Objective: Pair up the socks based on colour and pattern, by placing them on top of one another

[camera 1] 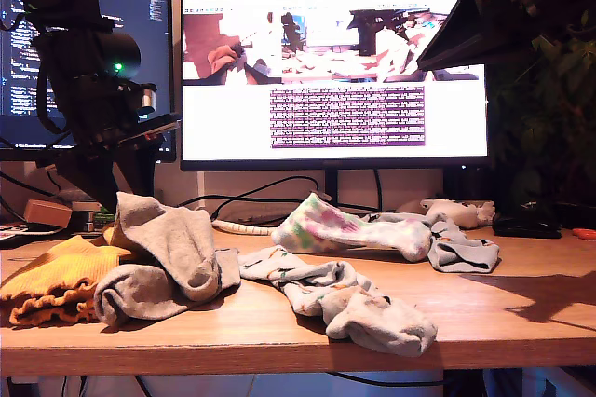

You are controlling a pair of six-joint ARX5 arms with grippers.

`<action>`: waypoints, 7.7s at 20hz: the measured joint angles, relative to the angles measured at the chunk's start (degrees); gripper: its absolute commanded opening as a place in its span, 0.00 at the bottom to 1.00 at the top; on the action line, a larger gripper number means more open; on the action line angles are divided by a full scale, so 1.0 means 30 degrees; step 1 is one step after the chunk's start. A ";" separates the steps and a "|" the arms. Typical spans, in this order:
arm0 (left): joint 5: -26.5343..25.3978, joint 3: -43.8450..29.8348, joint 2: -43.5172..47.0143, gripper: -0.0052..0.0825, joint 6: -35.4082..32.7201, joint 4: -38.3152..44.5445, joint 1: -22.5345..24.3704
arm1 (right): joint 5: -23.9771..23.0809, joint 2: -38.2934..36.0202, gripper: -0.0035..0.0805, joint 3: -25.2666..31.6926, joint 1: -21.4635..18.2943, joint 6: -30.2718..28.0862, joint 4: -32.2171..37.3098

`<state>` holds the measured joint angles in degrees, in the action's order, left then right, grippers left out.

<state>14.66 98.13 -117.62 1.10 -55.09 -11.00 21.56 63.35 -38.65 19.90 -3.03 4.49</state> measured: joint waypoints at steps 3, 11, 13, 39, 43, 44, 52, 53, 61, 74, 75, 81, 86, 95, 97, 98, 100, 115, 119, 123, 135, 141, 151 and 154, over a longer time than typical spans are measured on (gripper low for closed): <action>0.0058 0.0000 0.0000 0.32 0.0080 -0.0117 -0.0117 | 0.0000 0.0007 0.03 0.0000 0.0000 0.0000 0.0146; -0.0393 0.0000 0.0000 0.23 0.0080 -0.0306 -0.0619 | 0.0000 0.0007 0.03 0.0000 0.0000 0.0000 0.0291; -0.0590 0.0000 -0.0007 0.11 0.0080 -0.0619 -0.0612 | 0.0000 0.0015 0.03 0.0000 0.0000 0.0000 0.0291; 0.3716 0.3366 -0.0736 0.04 -0.3162 -0.1800 -0.2142 | 0.0000 0.0015 0.03 0.0000 0.0000 0.0000 0.0299; 0.2076 0.3366 -0.0736 0.30 -0.3439 -0.0350 -0.1989 | 0.0000 0.0015 0.03 0.0000 0.0000 0.0000 0.0299; 0.2004 0.3366 -0.0736 0.46 -0.3439 -0.0189 -0.1938 | 0.0000 0.0015 0.03 0.0000 0.0000 0.0000 0.0299; 0.1945 0.3366 -0.0736 0.03 -0.3723 -0.1530 -0.1821 | 0.0000 0.0015 0.03 0.0000 0.0000 0.0000 0.0080; 0.1938 0.3366 -0.0736 0.03 -0.3891 -0.1800 -0.1821 | 0.0000 0.0015 0.03 0.0000 0.0000 0.0000 -0.0102; 0.1938 0.3191 0.1902 0.03 -0.4218 -0.1311 -0.1836 | 0.0000 0.0051 0.03 0.0000 0.0000 0.0510 -0.1231; 0.1938 -1.2378 1.2429 0.03 -0.3541 0.9704 -0.2463 | 0.0903 0.5421 0.03 -0.3847 0.0809 0.0226 -0.5056; 0.1938 -1.3267 1.3289 0.03 -0.3504 1.0404 -0.2477 | 0.1042 0.6120 0.03 -0.4634 0.1027 -0.0313 -0.5574; 0.1217 -1.7558 1.7099 0.03 -0.3009 1.1562 -0.2572 | 0.1056 1.0790 0.05 -0.9675 0.2572 -0.2018 -0.8255; 0.1282 -1.7653 1.7318 0.03 -0.2361 1.0841 -0.2572 | -0.0175 1.4484 0.31 -1.3661 0.3082 -0.1960 -0.9442; 0.1290 -1.7653 1.7318 0.03 -0.2259 1.0739 -0.2965 | -0.0372 1.8928 0.34 -1.7996 0.3031 -0.1552 -1.2568; 0.1290 -1.7653 1.7318 0.03 -0.2237 1.0746 -0.2958 | -0.0386 1.9081 0.35 -1.8353 0.3031 -0.1508 -1.2662; 0.1290 -1.7653 1.7318 0.03 -0.2237 1.0754 -0.2958 | -0.0379 1.9118 0.35 -1.8367 0.3031 -0.1508 -1.2692; 0.1290 -1.7653 1.7318 0.03 -0.2018 1.0775 -0.2965 | -0.0379 1.9256 0.36 -1.8367 0.3038 -0.1508 -1.2881; 0.1421 -1.7653 1.7318 0.03 -0.1421 1.0797 -0.2958 | -0.0386 2.0043 0.29 -1.8367 0.3665 -0.1472 -1.3974; 0.1428 -1.7653 1.7318 0.03 -0.1413 1.0805 -0.2958 | -0.0474 2.0254 0.20 -1.8367 0.3643 -0.1486 -1.3908; 0.1428 -1.7653 1.7318 0.03 -0.1406 1.0797 -0.2965 | -0.1676 2.0261 0.03 -1.8367 0.3650 -0.1450 -1.3041; 0.1428 -1.7653 1.7318 0.03 -0.0947 1.0688 -0.2958 | -0.4903 2.0261 0.03 -1.8367 0.3111 0.3213 -1.2007; 0.1435 -1.7653 1.7318 0.03 -0.0925 1.0637 -0.2965 | -0.3774 2.0261 0.35 -1.8469 0.2943 0.2528 -1.3049; 0.1443 -1.7653 1.7318 0.03 -0.0918 1.0652 -0.2958 | -0.3585 2.0283 0.50 -2.1420 0.2594 0.0299 -1.6364; 0.1450 -1.7653 1.7318 0.03 -0.0918 1.0659 -0.2965 | -0.4889 2.0276 0.62 -2.2141 0.2412 -0.0503 -1.6517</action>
<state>19.00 45.17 -65.67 -1.65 -23.11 -19.90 6.90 124.18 -105.08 27.14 -4.54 -45.06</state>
